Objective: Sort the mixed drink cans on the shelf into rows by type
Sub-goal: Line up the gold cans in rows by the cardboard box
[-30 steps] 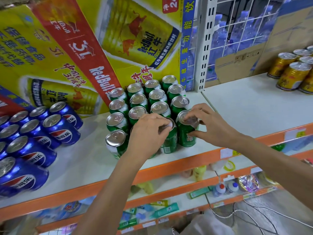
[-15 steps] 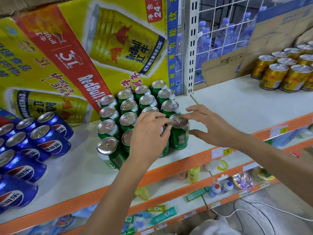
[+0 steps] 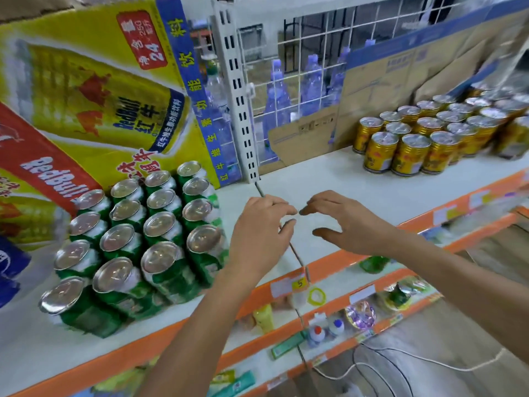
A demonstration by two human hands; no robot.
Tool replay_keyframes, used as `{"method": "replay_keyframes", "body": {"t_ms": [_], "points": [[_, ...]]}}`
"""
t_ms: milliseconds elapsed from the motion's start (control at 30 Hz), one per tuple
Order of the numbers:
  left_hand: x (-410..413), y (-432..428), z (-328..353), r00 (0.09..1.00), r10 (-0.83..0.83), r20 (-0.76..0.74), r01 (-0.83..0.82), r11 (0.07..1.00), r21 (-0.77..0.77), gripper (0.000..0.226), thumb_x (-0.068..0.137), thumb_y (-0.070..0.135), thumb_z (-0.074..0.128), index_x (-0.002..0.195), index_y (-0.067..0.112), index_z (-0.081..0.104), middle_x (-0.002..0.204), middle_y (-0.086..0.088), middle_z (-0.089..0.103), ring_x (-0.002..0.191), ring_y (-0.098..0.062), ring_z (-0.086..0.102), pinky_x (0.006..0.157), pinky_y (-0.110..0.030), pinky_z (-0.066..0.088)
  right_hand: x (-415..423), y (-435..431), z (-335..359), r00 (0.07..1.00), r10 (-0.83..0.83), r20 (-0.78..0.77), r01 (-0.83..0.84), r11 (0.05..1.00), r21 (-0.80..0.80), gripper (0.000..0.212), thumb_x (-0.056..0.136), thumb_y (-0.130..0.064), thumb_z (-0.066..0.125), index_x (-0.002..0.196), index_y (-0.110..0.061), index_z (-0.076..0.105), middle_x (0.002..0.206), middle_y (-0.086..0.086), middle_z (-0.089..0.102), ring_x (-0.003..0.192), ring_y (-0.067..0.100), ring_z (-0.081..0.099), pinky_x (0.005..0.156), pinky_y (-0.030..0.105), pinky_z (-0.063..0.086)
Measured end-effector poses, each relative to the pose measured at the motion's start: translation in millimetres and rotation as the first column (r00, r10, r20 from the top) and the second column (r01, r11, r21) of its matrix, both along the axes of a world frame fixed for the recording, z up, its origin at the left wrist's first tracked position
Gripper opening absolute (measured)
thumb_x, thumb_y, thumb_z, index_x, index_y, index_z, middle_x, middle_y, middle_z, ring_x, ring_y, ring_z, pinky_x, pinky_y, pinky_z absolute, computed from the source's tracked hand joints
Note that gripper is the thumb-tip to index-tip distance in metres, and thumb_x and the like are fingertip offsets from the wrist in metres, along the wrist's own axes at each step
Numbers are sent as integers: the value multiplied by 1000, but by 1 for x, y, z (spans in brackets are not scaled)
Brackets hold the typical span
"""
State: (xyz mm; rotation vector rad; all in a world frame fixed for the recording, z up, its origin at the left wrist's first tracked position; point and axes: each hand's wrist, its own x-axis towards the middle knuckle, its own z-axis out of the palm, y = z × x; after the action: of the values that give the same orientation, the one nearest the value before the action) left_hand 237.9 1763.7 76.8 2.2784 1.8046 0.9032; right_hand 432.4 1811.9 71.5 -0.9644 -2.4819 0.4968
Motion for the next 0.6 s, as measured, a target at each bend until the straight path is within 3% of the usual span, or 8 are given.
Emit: {"method": "replay_keyframes", "body": {"t_ms": [100,167,433,600], "points": [[37,23,-11,1000,18,-14,-19,997,-73,20,87,23,64,105,19,71,108,1,65,105,-22,54,88,-22,33,42,15,-1,998,-44,54,45,999,-18,36,85,-13,69,120,-15,61,116,2,58,116,14,47,96,17,35],[60,39,-20,999,29,-28,-31,994,-101,23,89,26,61,109,20,69,113,1,65,107,-22,54,90,-26,36,71,26,-5,994,-62,88,64,998,-22,36,85,-13,68,120,-14,61,118,3,58,118,17,47,95,15,32],[125,82,-34,998,58,-33,-63,981,-185,40,91,31,57,130,22,55,126,-2,58,115,-23,51,96,-31,36,151,71,-11,980,-143,140,150,988,-44,37,86,-17,68,122,-16,60,121,1,55,117,19,50,94,25,36],[135,105,-30,998,51,-34,-58,970,-237,51,92,32,55,141,24,41,135,-3,50,123,-20,46,99,-31,36,175,99,-13,950,-280,135,284,959,-5,39,84,-16,69,122,-14,60,125,7,54,119,26,49,96,29,37]]}}
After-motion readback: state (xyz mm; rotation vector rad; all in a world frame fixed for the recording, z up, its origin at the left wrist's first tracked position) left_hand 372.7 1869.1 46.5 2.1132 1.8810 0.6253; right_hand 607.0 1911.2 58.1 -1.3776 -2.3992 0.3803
